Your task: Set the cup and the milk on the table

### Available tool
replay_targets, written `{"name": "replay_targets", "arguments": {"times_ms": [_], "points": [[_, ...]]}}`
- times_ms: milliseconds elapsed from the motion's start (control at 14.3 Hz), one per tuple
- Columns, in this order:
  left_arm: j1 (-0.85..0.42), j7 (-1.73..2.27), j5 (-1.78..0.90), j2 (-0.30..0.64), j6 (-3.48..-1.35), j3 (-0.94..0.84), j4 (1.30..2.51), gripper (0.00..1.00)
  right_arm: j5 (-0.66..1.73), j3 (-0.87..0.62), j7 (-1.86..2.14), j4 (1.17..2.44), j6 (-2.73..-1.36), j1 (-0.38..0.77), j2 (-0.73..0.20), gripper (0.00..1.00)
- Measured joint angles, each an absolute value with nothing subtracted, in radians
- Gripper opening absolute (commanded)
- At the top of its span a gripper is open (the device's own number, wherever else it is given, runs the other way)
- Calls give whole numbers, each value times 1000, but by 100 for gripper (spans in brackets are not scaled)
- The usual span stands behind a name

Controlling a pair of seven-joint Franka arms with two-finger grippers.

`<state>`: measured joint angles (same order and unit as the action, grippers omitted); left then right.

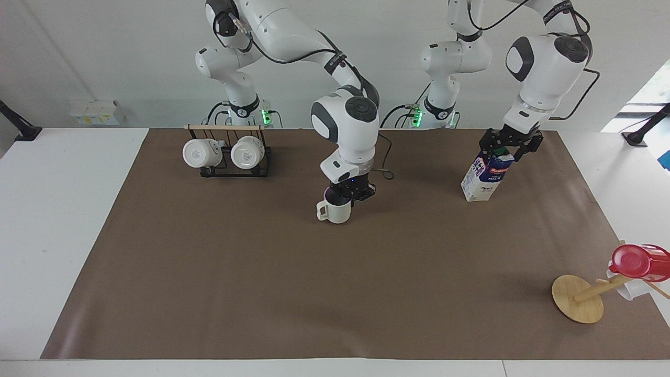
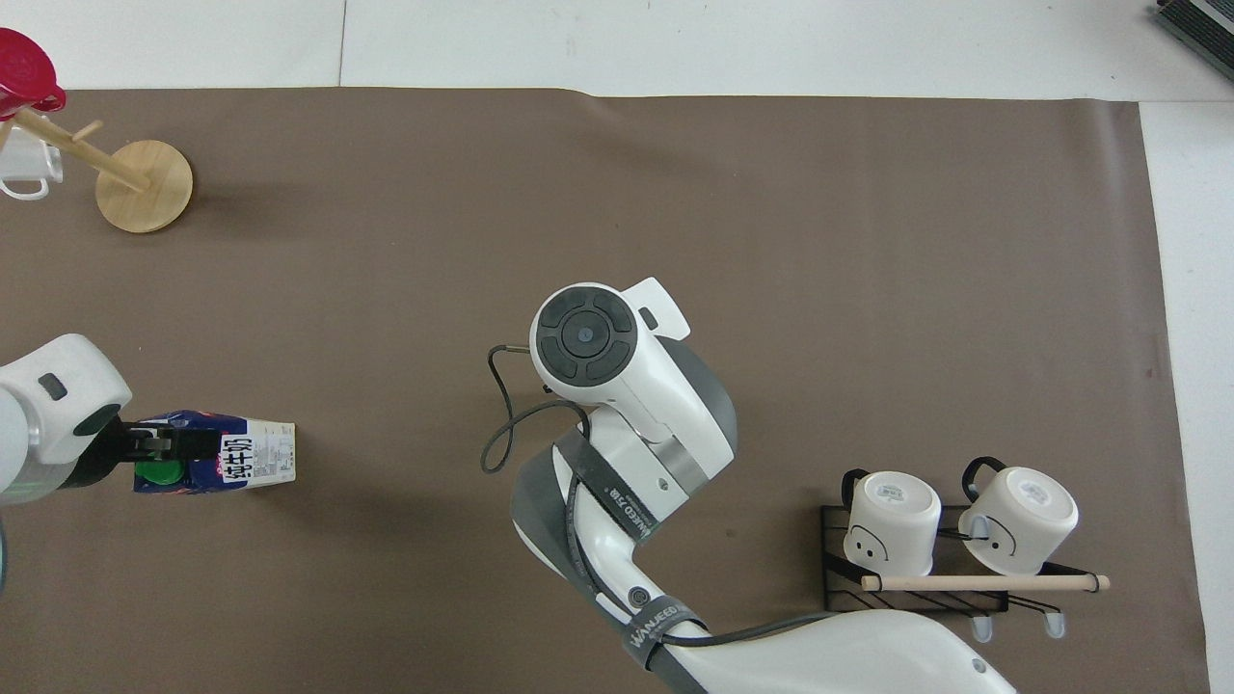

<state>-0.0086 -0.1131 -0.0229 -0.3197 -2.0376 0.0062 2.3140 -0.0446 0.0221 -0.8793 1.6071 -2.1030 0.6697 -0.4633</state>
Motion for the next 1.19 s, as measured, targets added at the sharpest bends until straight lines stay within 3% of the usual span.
{"name": "replay_targets", "arguments": {"times_ms": [698,767,837,907,977,1186], "points": [[-20,-119,-23,-321,-2082,0,2350,100,-47,20,-780,1621,-2102,679,-472,0],[-20,-120,-23,-321,-2082,0,2350,100,-47,20,-780,1621,-2102,679,-472,29],[-20,-125,-23,-321,-2083,0,2350,100,-47,20,-780,1622,-2102,679,-472,51],[-20,-135,-23,-321,-2083,0,2350,100,-47,20,-780,1622,-2102,679,-472,90],[-20,-140,-23,-321,-2083,0,2350,100,-47,20,-780,1622,-2102,679,-472,100],[-20,-159,-23,-321,-2083,1,2350,89,-47,20,-780,1621,-2103,679,-472,100]]}}
